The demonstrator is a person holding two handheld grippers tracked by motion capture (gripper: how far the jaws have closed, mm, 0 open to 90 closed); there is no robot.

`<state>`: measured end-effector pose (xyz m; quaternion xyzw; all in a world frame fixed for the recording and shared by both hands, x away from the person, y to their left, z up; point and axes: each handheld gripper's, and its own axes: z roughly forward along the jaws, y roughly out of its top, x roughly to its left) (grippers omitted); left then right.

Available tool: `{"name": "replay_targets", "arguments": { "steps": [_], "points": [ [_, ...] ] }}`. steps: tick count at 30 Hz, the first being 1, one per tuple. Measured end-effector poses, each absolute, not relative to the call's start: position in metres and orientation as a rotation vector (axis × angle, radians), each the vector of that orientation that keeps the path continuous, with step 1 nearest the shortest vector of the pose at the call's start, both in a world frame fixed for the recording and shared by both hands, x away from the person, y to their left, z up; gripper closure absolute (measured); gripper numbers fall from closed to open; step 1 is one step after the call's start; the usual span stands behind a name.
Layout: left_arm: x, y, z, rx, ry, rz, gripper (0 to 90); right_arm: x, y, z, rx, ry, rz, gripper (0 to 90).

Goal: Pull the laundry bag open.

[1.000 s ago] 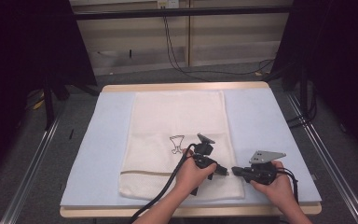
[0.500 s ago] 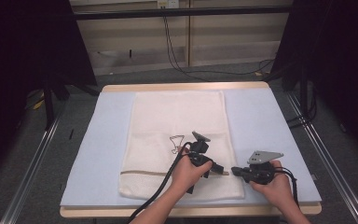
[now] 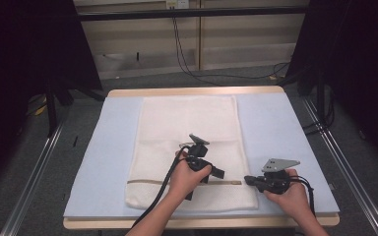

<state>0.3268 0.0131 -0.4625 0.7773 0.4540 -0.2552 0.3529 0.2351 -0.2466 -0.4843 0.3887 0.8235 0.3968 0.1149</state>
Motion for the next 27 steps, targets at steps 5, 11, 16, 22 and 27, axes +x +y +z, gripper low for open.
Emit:
{"name": "replay_targets", "arguments": {
  "steps": [5, 11, 16, 22, 27],
  "points": [
    [0.324, 0.008, -0.465, 1.985, 1.163, -0.717, 83.1, 0.235, -0.247, -0.484, 1.145, 2.414, 1.16, 90.0],
    [0.32, -0.011, -0.48, 2.003, 1.2, -0.751, 73.1, 0.235, -0.247, -0.484, 1.14, 2.411, 1.162, 90.0],
    [0.318, -0.021, -0.484, 1.974, 1.224, -0.751, 74.9, 0.235, -0.246, -0.484, 1.132, 2.412, 1.157, 90.0],
    [0.317, -0.026, -0.486, 1.995, 1.216, -0.729, 82.2, 0.235, -0.246, -0.484, 1.131, 2.411, 1.152, 90.0],
    [0.316, -0.026, -0.485, 1.98, 1.22, -0.744, 87.4, 0.235, -0.246, -0.484, 1.131, 2.413, 1.151, 90.0]
  ]
}}
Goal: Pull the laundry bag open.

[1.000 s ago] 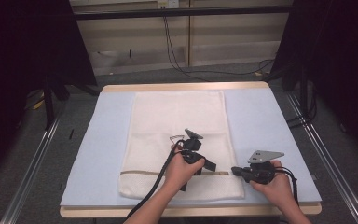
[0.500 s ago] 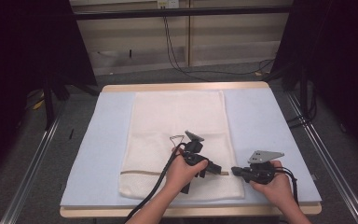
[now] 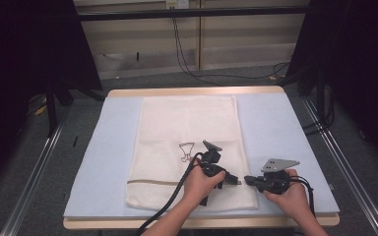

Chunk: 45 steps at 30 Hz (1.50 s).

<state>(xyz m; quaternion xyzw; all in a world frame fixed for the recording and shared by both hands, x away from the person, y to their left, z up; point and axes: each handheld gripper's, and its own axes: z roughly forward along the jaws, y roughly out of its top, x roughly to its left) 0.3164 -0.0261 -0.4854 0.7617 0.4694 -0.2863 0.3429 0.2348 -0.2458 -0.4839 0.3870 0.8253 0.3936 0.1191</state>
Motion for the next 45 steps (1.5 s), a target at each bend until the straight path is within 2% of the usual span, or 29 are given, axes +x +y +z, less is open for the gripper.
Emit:
{"name": "replay_targets", "arguments": {
  "steps": [13, 45],
  "points": [
    [0.323, 0.01, -0.469, 1.998, 1.23, -0.72, 87.5, 0.235, -0.245, -0.484, 1.136, 2.414, 1.147, 90.0],
    [0.327, 0.076, -0.466, 1.965, 1.275, -0.723, 87.5, 0.234, -0.245, -0.484, 1.142, 2.409, 1.152, 90.0]
  ]
}}
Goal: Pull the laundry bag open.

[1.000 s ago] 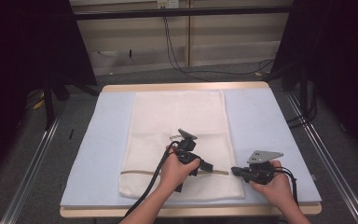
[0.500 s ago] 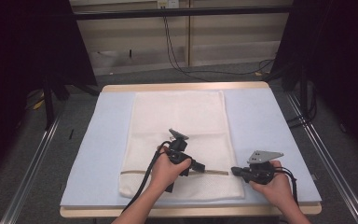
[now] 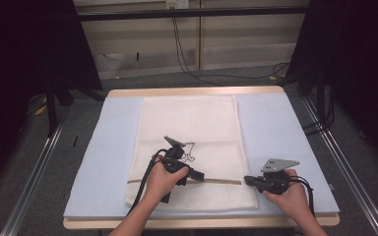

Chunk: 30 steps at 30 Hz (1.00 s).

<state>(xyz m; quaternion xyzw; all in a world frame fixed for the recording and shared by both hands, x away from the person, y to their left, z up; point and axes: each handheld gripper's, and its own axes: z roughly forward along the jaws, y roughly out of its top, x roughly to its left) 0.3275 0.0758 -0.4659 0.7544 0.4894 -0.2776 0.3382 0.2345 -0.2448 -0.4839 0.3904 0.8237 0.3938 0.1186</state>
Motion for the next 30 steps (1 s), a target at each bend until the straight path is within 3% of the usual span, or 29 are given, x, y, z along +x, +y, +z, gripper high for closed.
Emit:
{"name": "replay_targets", "arguments": {
  "steps": [30],
  "points": [
    [0.327, 0.098, -0.469, 1.944, 1.281, -0.727, 87.4, 0.235, -0.245, -0.484, 1.147, 2.408, 1.154, 90.0]
  ]
}}
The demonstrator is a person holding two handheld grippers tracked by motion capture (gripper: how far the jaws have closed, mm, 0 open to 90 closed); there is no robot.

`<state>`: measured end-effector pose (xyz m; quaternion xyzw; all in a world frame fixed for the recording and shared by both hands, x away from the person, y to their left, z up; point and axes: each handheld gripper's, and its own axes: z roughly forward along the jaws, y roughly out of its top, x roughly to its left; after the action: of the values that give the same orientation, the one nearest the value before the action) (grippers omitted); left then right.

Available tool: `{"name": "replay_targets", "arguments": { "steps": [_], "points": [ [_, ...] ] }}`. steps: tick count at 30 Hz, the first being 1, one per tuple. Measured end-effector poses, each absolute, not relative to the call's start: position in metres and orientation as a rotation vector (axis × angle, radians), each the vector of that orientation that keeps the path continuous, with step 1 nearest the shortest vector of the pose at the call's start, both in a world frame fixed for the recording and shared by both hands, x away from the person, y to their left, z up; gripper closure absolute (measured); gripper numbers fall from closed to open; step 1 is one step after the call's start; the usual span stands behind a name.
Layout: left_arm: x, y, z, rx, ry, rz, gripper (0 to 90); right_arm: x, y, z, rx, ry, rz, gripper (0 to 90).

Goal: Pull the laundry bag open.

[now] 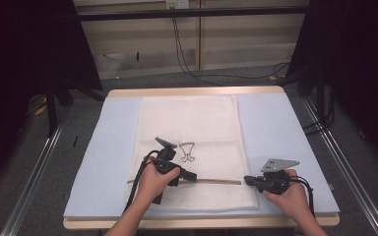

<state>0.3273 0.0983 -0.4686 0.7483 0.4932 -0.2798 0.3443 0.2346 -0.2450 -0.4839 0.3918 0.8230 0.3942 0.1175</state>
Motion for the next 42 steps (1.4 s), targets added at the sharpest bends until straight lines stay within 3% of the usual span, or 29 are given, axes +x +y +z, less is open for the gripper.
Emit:
{"name": "replay_targets", "arguments": {
  "steps": [42],
  "points": [
    [0.327, 0.12, -0.468, 1.938, 1.301, -0.72, 87.4, 0.235, -0.245, -0.484, 1.153, 2.408, 1.157, 90.0]
  ]
}}
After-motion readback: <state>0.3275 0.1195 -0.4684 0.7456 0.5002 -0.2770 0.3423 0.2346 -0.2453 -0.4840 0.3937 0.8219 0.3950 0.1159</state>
